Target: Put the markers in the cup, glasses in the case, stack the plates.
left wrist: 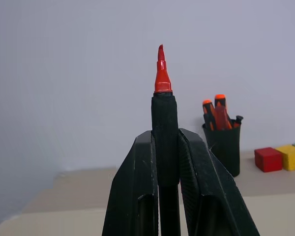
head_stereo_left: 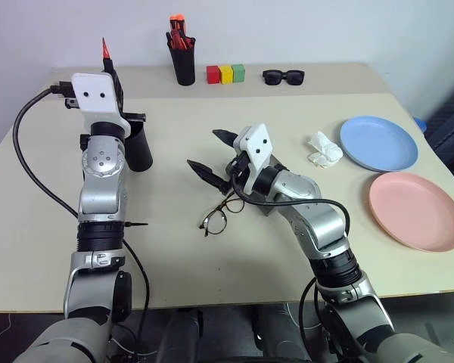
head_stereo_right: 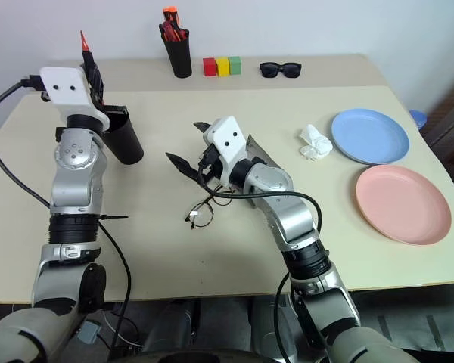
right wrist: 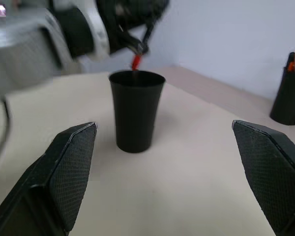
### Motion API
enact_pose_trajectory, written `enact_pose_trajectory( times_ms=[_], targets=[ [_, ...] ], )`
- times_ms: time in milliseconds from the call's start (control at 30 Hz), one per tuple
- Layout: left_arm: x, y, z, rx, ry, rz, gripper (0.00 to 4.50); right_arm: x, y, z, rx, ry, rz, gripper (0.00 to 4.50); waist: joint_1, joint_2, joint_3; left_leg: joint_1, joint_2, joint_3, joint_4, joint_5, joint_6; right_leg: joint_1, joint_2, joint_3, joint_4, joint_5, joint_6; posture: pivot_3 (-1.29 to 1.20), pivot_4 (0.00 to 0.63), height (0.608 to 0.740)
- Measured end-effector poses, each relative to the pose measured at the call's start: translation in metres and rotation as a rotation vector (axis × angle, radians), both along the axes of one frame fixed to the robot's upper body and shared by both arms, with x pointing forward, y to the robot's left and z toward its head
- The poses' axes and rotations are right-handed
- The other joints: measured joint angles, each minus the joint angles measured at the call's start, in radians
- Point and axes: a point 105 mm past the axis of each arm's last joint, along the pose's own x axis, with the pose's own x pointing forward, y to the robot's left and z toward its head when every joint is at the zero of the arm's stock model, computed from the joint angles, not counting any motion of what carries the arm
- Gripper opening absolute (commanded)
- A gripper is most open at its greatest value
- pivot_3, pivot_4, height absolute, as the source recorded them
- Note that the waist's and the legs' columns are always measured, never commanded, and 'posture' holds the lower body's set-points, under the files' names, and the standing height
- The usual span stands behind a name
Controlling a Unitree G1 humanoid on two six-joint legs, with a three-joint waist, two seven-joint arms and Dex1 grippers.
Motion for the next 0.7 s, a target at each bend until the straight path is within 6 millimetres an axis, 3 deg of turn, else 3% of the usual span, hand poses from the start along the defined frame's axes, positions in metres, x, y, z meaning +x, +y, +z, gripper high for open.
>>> enact_pose_trajectory(
  times_ms=[600, 700],
  targets=[
    [-0.001, 0.007, -0.019, -0.017, 0.035, 0.034, 0.27, -0.002, -0.001, -0.006, -0.021, 0.022, 0.022, 4.50, 0.001, 0.000, 0.000, 0.000, 0.000, 0.000, 0.000, 0.000, 0.000, 0.000, 0.000, 0.000, 0.000, 0.000, 0.000, 0.00, 0.150, 0.740],
    [-0.002, 0.007, -0.019, -0.020, 0.033, 0.036, 1.39, -0.003, -0.001, -0.006, -0.023, 0.022, 0.027, 4.50, 0.001, 0.000, 0.000, 0.000, 0.000, 0.000, 0.000, 0.000, 0.000, 0.000, 0.000, 0.000, 0.000, 0.000, 0.000, 0.00, 0.150, 0.740]
  ],
)
